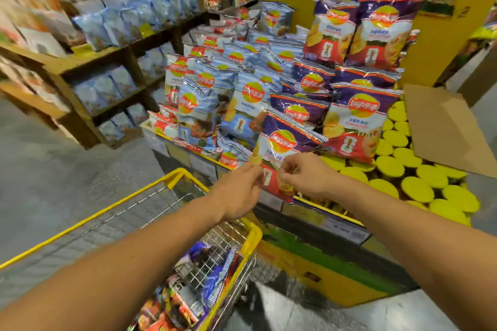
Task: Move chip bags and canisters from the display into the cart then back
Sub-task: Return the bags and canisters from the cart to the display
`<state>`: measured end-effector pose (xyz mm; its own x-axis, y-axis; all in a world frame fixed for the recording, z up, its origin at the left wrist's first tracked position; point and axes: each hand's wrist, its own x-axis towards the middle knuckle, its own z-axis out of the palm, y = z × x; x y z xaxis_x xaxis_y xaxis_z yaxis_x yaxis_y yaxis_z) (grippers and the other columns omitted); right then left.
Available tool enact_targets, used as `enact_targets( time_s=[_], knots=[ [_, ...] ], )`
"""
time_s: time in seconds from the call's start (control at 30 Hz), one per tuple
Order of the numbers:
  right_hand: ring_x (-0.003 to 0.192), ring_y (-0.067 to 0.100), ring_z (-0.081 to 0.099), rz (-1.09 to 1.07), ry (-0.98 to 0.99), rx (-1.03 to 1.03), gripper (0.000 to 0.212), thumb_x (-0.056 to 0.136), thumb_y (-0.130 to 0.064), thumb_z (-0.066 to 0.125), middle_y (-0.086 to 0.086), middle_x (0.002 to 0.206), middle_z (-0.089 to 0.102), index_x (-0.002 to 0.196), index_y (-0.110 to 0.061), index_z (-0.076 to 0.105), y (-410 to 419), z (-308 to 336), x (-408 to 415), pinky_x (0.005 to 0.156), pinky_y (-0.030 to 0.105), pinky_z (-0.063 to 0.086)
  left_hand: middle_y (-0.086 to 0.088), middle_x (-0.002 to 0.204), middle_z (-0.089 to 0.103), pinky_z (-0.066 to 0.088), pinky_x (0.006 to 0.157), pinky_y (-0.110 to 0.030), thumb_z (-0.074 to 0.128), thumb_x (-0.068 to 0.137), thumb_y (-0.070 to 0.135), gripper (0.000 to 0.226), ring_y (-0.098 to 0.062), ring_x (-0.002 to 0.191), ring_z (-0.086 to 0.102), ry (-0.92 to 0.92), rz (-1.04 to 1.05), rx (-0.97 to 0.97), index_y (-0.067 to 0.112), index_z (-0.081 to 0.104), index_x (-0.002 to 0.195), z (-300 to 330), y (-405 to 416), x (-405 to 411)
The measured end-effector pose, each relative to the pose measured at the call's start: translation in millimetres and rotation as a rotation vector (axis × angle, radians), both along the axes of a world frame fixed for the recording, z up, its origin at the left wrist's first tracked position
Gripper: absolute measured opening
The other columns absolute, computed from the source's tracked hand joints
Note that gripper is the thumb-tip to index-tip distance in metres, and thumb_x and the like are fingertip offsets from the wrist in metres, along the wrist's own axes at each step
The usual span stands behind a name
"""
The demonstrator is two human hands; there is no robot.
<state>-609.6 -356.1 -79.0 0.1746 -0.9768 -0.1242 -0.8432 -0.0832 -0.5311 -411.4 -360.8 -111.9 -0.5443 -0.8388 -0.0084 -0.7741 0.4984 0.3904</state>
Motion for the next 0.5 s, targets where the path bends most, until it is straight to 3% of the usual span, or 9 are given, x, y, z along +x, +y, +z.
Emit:
enact_targets(
  time_s=[0.3,0.5],
  knots=[
    [0.078,0.022,0.060,0.234,0.008,0.114,0.017,0.091,-0.021,0.060,0.009,0.083,0.069,0.088,-0.007,0.069,-1.2,-27.7,146.1,0.077,0.038,0.050,-0.006,0.113,0.057,0.045,0.094,-0.042,0.046,0.093,0.017,0.020,-0.027,0.106,0.055,0.018,0.241,0.094,0.018,0.057,0.109,-21.9,41.3,152.7],
    [0.082,0.017,0.063,0.372,0.067,0.274,0.017,0.090,-0.025,0.062,0.003,0.088,0.071,0.090,-0.012,0.073,11.1,-63.9,224.7,0.078,0.029,0.050,-0.010,0.113,0.063,0.045,0.092,-0.040,0.044,0.087,0.011,0.025,-0.030,0.108,0.057,-0.028,0.412,0.218,0.013,0.059,0.107,-50.4,84.3,242.8]
  ],
)
